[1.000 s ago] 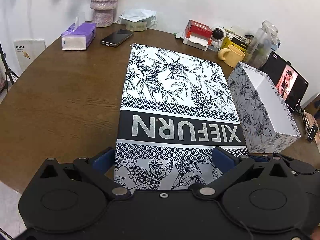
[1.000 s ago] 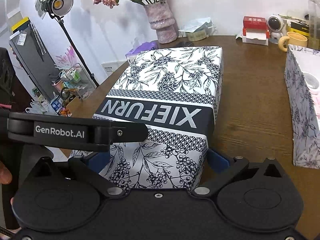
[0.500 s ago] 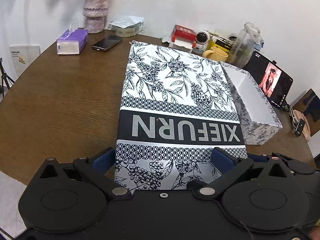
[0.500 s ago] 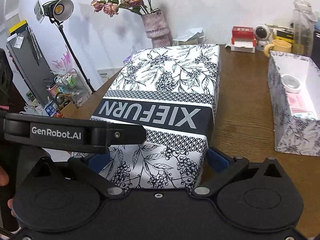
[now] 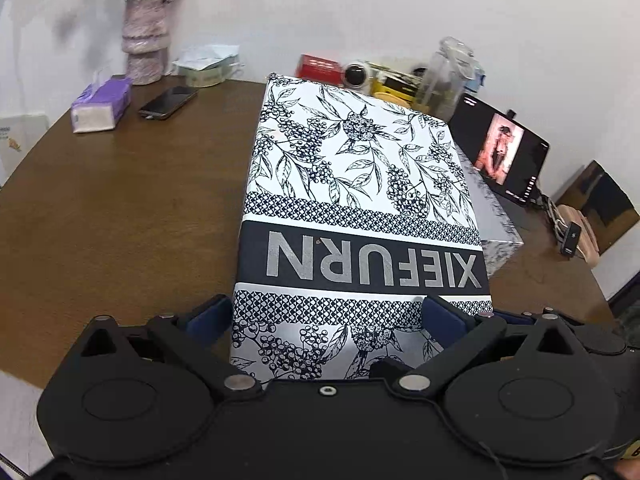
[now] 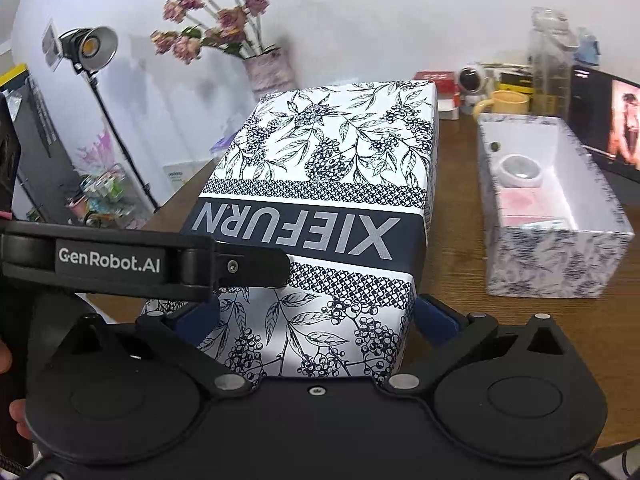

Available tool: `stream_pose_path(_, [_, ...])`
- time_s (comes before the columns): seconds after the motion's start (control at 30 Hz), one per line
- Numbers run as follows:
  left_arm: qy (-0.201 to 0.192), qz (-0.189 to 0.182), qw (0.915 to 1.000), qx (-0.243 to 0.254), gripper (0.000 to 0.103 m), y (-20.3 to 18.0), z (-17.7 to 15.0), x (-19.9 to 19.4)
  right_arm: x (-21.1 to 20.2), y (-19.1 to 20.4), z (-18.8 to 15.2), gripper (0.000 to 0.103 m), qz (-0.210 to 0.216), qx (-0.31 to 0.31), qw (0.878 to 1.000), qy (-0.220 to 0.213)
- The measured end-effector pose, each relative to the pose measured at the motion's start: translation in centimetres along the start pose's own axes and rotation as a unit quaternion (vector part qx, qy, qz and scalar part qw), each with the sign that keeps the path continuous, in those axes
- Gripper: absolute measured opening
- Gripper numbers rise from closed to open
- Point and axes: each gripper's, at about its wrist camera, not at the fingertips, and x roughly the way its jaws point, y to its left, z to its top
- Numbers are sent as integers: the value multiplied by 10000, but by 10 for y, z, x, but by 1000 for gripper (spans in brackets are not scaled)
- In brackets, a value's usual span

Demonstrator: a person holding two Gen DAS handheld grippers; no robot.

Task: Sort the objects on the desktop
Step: 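Lift the lid with both grippers and carry it over the open box, then lower the lid onto the open floral box with both grippers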

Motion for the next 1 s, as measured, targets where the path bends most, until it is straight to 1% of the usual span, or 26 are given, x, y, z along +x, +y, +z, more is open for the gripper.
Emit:
stream_pose_path(0.23, [35, -258, 9993, 284, 101, -43, 10, 22, -18, -41, 6, 103, -316, 199, 9991, -187])
stream_pose_path(0.5, [100, -513, 9976, 461, 101, -98, 29, 61, -28, -103, 26, 103, -553, 362, 9976, -222])
stream_pose_path(0.67, [135, -553, 9975, 408, 101, -118, 41, 88, -20, -139, 42, 103, -561, 361, 9976, -179])
stream_pose_path(1.0, [222, -390, 9987, 256, 101, -140, 67, 137, 10, -196, 75, 103, -401, 255, 9989, -54])
